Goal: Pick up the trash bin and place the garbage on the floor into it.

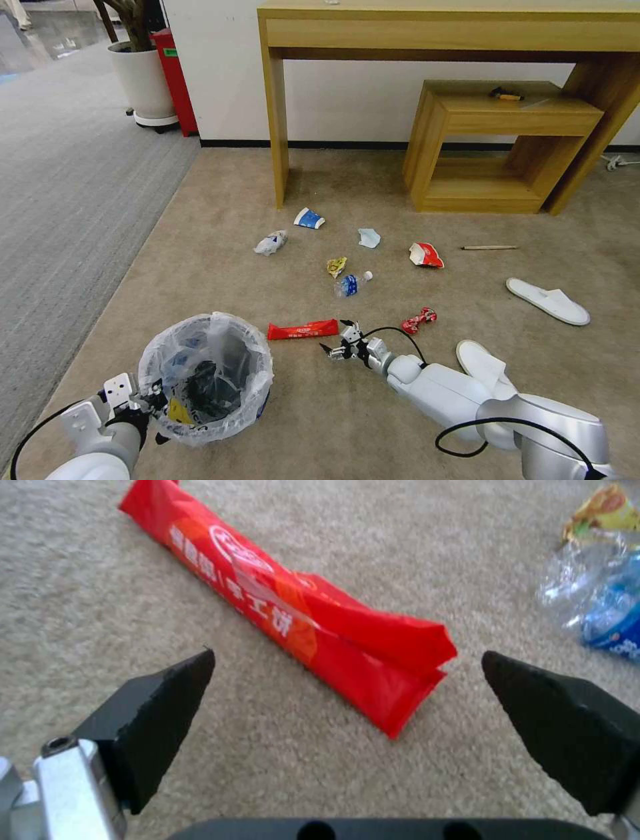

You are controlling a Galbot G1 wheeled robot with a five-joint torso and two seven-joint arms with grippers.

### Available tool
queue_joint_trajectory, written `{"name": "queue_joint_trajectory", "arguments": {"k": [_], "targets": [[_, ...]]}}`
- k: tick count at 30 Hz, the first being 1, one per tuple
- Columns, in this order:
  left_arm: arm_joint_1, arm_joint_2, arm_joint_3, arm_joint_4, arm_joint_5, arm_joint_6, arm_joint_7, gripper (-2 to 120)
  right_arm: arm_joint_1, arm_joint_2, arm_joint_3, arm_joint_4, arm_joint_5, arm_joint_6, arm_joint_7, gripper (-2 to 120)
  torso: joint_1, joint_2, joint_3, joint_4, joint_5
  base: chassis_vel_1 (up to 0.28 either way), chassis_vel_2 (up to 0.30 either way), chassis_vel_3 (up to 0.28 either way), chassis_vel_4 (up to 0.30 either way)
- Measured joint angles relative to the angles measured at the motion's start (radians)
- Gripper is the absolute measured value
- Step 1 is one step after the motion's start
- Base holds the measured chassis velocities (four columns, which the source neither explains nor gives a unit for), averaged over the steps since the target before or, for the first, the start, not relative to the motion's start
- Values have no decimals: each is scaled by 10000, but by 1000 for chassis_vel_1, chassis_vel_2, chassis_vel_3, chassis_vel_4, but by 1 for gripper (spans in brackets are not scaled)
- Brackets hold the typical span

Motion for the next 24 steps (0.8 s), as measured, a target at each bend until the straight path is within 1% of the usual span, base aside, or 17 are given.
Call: {"name": "queue_joint_trajectory", "arguments": {"k": [9, 18, 24], "targets": [[72, 39, -21, -124, 1, -73, 37, 0, 75, 304, 274, -561, -125, -299, 134, 100, 0, 0, 0, 0, 0, 0, 0, 0, 0], [76, -11, -19, -184, 29, -99, 49, 0, 313, 529, 307, -749, -165, -445, 142, 100, 0, 0, 0, 1, 0, 0, 0, 0, 0], [178, -25, -65, -394, 20, -103, 52, 0, 449, 813, 271, -1168, -201, -625, -173, 97, 1, 0, 0, 1, 0, 0, 0, 0, 0]]}}
